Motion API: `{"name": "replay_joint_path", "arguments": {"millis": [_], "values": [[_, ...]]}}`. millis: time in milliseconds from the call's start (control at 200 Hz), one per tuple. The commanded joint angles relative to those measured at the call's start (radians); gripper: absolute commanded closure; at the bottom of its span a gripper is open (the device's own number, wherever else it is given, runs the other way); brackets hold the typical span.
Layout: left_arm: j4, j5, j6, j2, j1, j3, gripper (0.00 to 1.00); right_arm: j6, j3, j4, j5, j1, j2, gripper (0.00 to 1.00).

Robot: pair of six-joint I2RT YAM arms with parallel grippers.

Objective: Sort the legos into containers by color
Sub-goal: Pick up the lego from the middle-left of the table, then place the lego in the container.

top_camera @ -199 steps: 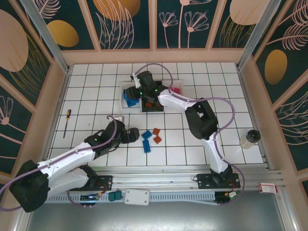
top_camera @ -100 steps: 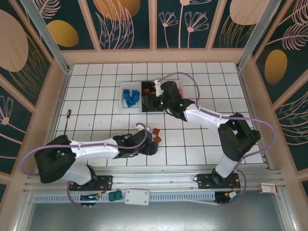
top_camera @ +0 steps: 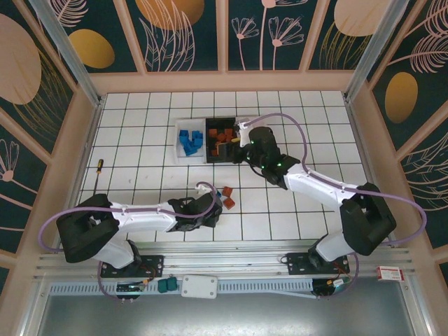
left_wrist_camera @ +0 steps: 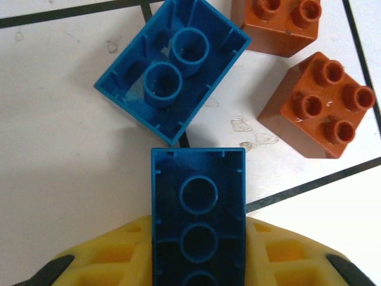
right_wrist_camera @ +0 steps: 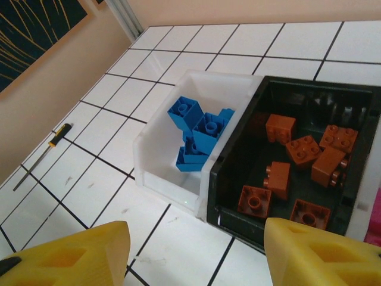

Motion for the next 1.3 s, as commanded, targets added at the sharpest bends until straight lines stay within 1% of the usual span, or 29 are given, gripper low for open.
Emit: {"name": "replay_joint_path", "arguments": {"millis": [0,40,95,145,230,310,395,475,581,636,731,771,801,836,896,956,1001,1046,1086,1201,1296], "values": [[-0.071,-0.064,-0.020,-0.069,-0.003,-0.014,0.78,0.029,-0.044,0.033,0.020,-0.013,-0.051,0.38],[-0.102,-0.089,-0.020,-0.103,-0.003,-0.004,0.80,0.034,-0.059,0.036,0.018,-0.016,-0.064,0.38],[-0.150,-0.138,-0.012,-0.163,0.001,0.016,0.80,0.041,-0.081,0.040,0.017,-0.020,-0.081,0.38],[-0.171,-0.159,0.015,-0.215,0.030,0.036,0.80,0.049,-0.103,0.043,0.015,-0.024,-0.099,0.38],[-0.174,-0.151,0.079,-0.280,0.148,0.071,0.79,0.065,-0.140,0.053,0.014,-0.029,-0.125,0.38],[-0.147,-0.172,0.161,-0.290,0.251,0.117,0.78,0.078,-0.172,0.060,0.004,-0.029,-0.142,0.38],[-0.081,-0.115,0.229,-0.232,0.385,0.175,0.79,0.093,-0.200,0.056,0.005,-0.029,-0.152,0.37],[-0.024,-0.072,0.269,-0.135,0.479,0.243,0.80,0.102,-0.225,0.053,0.007,-0.029,-0.168,0.37],[0.017,-0.007,0.296,0.014,0.553,0.350,0.80,0.113,-0.255,0.050,0.006,-0.029,-0.200,0.37],[0.019,0.002,0.299,0.093,0.576,0.428,0.81,0.115,-0.268,0.045,0.002,-0.028,-0.212,0.37],[0.028,-0.004,0.296,0.197,0.603,0.497,0.81,0.119,-0.293,0.034,-0.001,-0.025,-0.233,0.37],[0.031,-0.001,0.294,0.227,0.615,0.519,0.78,0.123,-0.305,0.033,-0.003,-0.025,-0.243,0.37],[0.032,0.005,0.290,0.238,0.622,0.535,0.74,0.124,-0.313,0.032,-0.008,-0.024,-0.249,0.37],[0.036,0.013,0.292,0.279,0.626,0.551,0.65,0.123,-0.320,0.031,-0.018,-0.022,-0.254,0.37],[0.033,0.021,0.289,0.298,0.627,0.577,0.47,0.117,-0.328,0.031,-0.038,-0.016,-0.253,0.36],[0.041,0.043,0.281,0.289,0.627,0.592,0.37,0.109,-0.330,0.027,-0.056,0.000,-0.245,0.36],[0.057,0.060,0.274,0.266,0.626,0.594,0.33,0.099,-0.329,0.028,-0.063,0.022,-0.233,0.36],[0.065,0.076,0.265,0.251,0.626,0.594,0.26,0.090,-0.322,0.031,-0.063,0.042,-0.213,0.35],[0.069,0.096,0.260,0.192,0.627,0.593,0.21,0.081,-0.314,0.033,-0.070,0.062,-0.186,0.35],[0.097,0.166,0.231,0.065,0.620,0.547,0.13,0.045,-0.260,0.031,-0.085,0.120,-0.079,0.34],[0.097,0.171,0.224,-0.046,0.590,0.476,0.08,0.009,-0.189,0.001,-0.085,0.158,0.032,0.34]]}}
